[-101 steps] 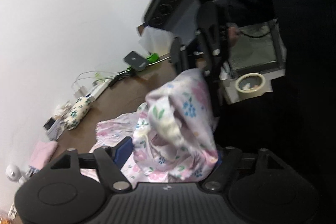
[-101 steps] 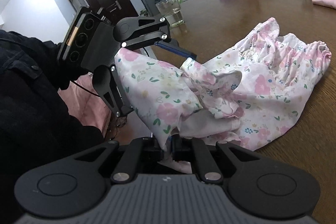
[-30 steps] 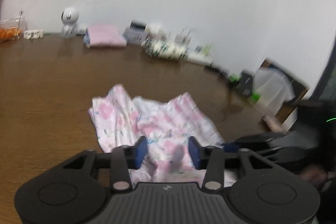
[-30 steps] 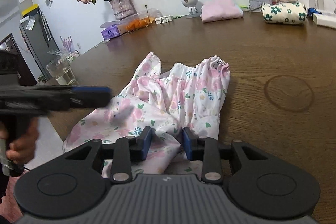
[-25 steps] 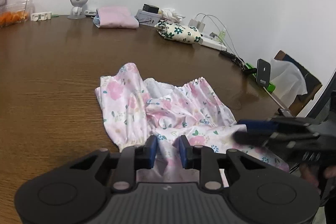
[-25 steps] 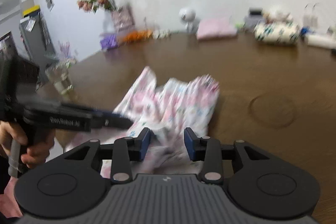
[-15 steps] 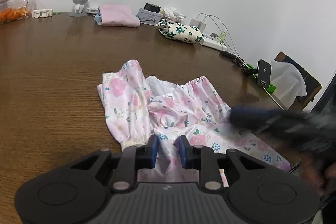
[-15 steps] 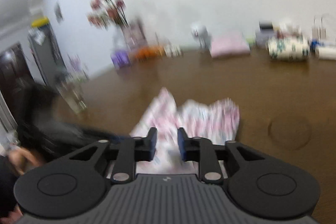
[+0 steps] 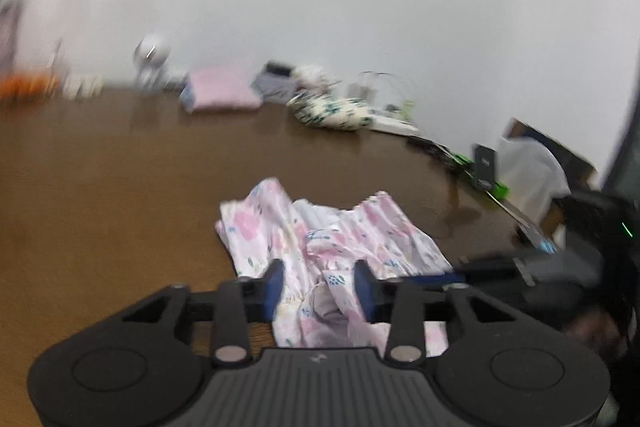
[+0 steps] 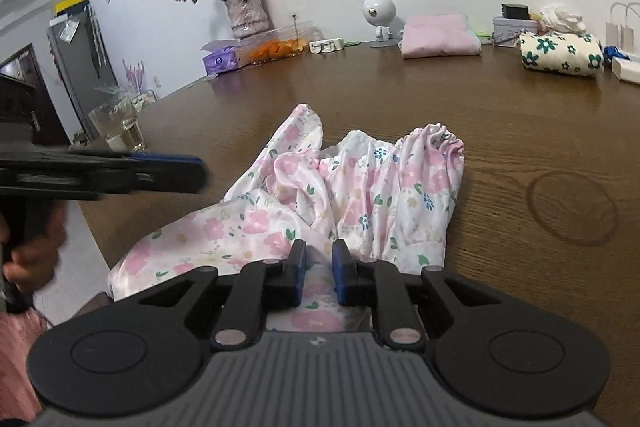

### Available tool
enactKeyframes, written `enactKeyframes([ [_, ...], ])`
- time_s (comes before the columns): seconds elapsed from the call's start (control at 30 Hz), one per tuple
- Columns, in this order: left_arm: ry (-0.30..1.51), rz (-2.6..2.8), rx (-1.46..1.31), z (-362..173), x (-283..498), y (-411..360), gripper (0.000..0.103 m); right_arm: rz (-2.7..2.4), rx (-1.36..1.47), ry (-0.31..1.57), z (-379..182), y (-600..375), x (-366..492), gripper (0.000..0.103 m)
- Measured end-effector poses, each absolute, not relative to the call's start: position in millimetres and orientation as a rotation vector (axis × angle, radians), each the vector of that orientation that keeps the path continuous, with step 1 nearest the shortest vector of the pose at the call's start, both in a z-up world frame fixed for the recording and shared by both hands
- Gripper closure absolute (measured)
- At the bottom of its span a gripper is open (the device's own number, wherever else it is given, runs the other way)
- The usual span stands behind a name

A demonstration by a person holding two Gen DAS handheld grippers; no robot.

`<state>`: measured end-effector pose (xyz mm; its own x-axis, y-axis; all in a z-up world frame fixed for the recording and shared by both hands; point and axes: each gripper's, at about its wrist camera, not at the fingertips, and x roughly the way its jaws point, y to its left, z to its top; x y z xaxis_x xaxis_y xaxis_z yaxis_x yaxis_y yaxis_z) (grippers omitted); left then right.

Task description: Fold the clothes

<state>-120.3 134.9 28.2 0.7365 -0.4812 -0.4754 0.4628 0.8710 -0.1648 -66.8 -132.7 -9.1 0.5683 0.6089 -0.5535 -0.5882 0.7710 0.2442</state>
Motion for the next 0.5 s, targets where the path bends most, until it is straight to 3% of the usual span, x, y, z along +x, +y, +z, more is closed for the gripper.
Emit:
enactKeyframes([
  [0.23,0.335,-0.650,0.348,12.9,-186.7,109.5,0.025,0.766,0.019,0.695,-6.3,-138.6,-62.1,0.088],
  [0.4,0.289,-0.749,0.662,-10.8,-210.9,86.6,0.025,0.805,0.030,0.744,-3.3,-142.1,-54.5,0.088],
  [0.5,0.172,-0.731,0.873,-29.0,-218.7,74.3,0.025,0.817,0.039,0.774,-2.2,-142.7,-53.1,0.088],
])
